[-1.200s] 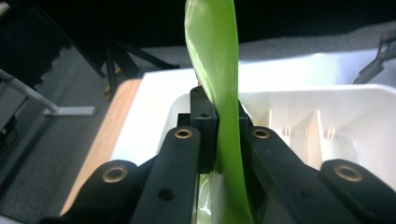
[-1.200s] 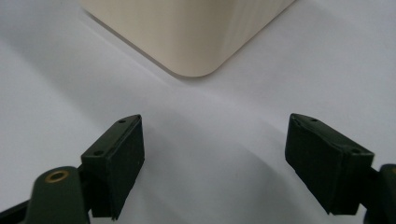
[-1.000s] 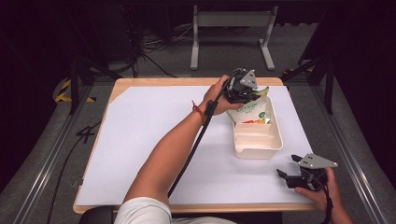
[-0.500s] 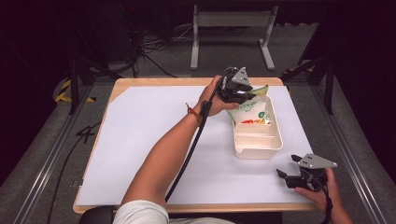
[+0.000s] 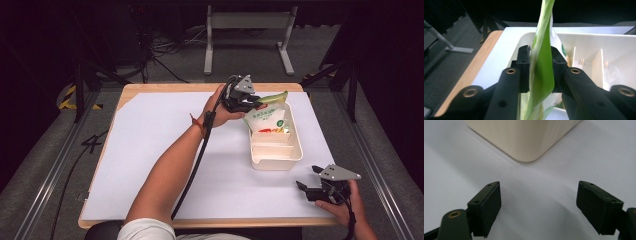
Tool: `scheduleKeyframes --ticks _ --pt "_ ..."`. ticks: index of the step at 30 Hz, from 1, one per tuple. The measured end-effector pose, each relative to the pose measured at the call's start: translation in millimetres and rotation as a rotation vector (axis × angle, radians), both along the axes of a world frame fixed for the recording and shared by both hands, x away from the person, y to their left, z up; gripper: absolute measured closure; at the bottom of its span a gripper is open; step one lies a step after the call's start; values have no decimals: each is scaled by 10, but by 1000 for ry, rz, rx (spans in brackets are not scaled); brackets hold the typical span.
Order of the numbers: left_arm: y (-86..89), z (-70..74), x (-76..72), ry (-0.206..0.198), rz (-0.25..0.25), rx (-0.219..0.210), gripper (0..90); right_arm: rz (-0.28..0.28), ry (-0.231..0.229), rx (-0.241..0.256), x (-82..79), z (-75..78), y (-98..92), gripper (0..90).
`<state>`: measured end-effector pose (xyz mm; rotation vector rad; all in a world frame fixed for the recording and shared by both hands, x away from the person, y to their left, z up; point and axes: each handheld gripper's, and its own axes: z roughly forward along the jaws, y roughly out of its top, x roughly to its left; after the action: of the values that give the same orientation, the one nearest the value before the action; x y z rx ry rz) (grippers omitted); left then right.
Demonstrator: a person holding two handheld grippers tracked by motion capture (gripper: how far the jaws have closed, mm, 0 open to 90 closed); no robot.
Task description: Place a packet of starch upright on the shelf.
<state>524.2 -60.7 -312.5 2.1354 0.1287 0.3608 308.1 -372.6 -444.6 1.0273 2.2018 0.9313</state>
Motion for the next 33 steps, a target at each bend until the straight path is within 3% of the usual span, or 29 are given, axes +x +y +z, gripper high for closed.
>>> scheduleKeyframes --ticks 3,5,18,33 --pt "-15 -11 -5 -1 2 6 881 -1 -1 1 -2 2 0 198" --pt "-43 -13 -14 -5 -2 6 887 -1 -2 -1 -1 1 2 198" --pt "-204 -51 -58 -9 -2 2 890 2 -1 -9 -4 -1 14 198" --pt "-87 12 -71 -43 18 -7 848 2 -4 -9 -7 3 11 199"
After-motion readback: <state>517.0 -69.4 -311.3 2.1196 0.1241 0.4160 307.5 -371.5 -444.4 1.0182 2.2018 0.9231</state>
